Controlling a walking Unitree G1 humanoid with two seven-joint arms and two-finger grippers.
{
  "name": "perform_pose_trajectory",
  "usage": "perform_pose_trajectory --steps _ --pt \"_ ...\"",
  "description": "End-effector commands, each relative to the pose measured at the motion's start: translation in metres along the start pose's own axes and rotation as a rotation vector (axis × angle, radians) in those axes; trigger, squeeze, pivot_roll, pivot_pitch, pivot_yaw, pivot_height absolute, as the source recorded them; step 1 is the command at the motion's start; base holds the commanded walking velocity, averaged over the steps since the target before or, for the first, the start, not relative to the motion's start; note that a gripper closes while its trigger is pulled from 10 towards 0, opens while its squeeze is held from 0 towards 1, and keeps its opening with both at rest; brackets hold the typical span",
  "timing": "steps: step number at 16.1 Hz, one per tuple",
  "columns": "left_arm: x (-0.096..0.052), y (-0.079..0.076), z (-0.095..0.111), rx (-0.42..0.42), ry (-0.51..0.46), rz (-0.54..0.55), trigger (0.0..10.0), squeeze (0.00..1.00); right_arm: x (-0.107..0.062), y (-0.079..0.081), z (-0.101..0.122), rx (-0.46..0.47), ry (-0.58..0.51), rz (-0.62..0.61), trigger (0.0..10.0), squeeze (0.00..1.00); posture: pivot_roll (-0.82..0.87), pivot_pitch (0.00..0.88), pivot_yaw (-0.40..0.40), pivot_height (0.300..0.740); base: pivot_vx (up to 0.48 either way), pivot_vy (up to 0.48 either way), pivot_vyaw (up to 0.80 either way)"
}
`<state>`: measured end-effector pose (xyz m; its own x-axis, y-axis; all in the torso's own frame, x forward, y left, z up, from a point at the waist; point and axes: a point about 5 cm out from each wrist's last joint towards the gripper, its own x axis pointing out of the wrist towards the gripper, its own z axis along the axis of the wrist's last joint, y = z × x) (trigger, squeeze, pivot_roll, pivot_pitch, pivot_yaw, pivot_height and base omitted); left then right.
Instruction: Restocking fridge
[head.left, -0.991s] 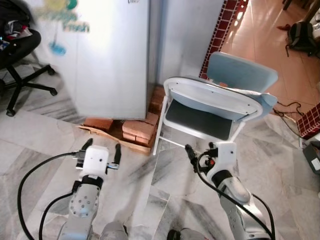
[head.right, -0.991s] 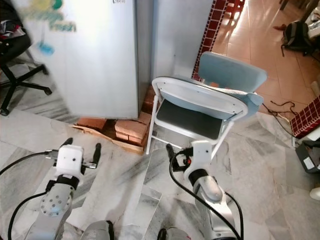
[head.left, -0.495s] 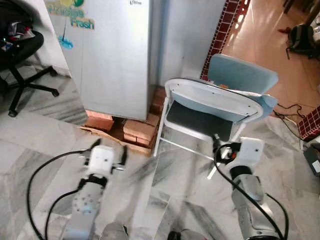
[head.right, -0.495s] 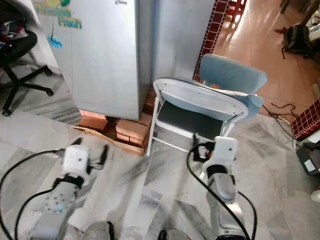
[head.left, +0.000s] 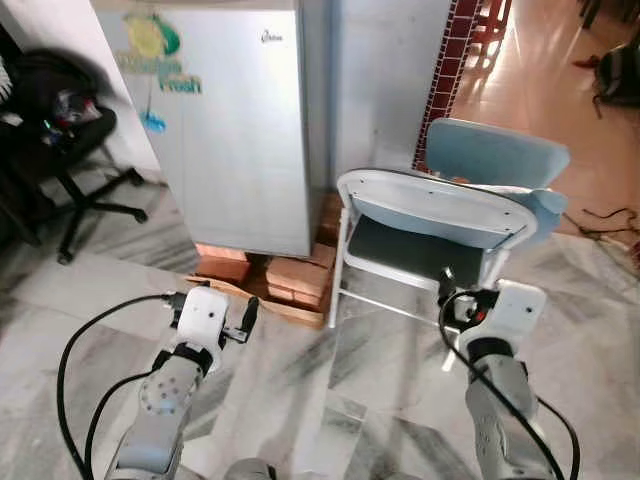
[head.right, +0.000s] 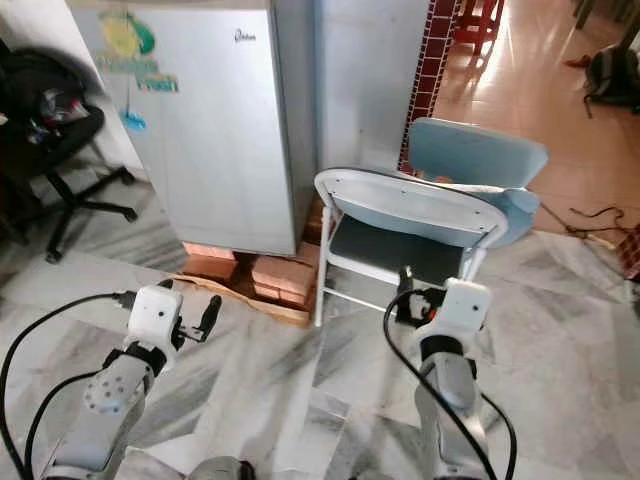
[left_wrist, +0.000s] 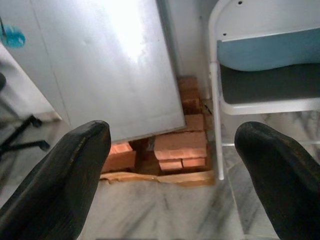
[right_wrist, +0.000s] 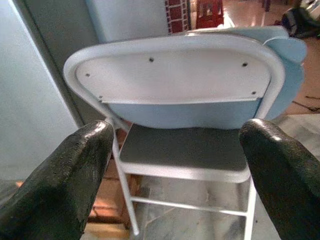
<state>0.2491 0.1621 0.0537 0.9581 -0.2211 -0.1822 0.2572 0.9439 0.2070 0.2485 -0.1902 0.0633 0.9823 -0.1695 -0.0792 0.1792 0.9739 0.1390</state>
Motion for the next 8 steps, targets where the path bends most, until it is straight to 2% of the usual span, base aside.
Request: perform_pose_trajectory --steps 1,3,5,8 --pt "-0.0014 0.0027 0.0026 0.011 -0.011 0.030 10.0 0.00 -0.0049 -0.0019 0.0048 -0.008 -0.030 -0.011 10.0 0.00 0.07 0.030 0.062 0.740 0.000 0.000 0.00" --pt "-0.0030 0.0014 0.0012 -0.025 -0.009 0.088 10.0 0.00 -0.0078 -0.0053 0.0041 -0.017 -0.024 -0.010 10.0 0.00 0.06 0.024 0.042 0.740 0.000 0.000 0.00" --pt "-0.0012 -0.0025 0.0046 -0.010 -0.029 0.097 10.0 0.00 -0.0055 -0.0069 0.0032 -0.039 -0.016 -0.001 10.0 0.00 0.07 0.019 0.020 0.740 0.000 -0.124 0.00" --pt "-0.0033 0.0036 0.0058 -0.017 -0.026 0.139 10.0 0.00 -0.0024 -0.0036 0.0013 -0.044 -0.003 0.015 10.0 0.00 0.08 0.043 0.023 0.740 0.000 0.480 0.00"
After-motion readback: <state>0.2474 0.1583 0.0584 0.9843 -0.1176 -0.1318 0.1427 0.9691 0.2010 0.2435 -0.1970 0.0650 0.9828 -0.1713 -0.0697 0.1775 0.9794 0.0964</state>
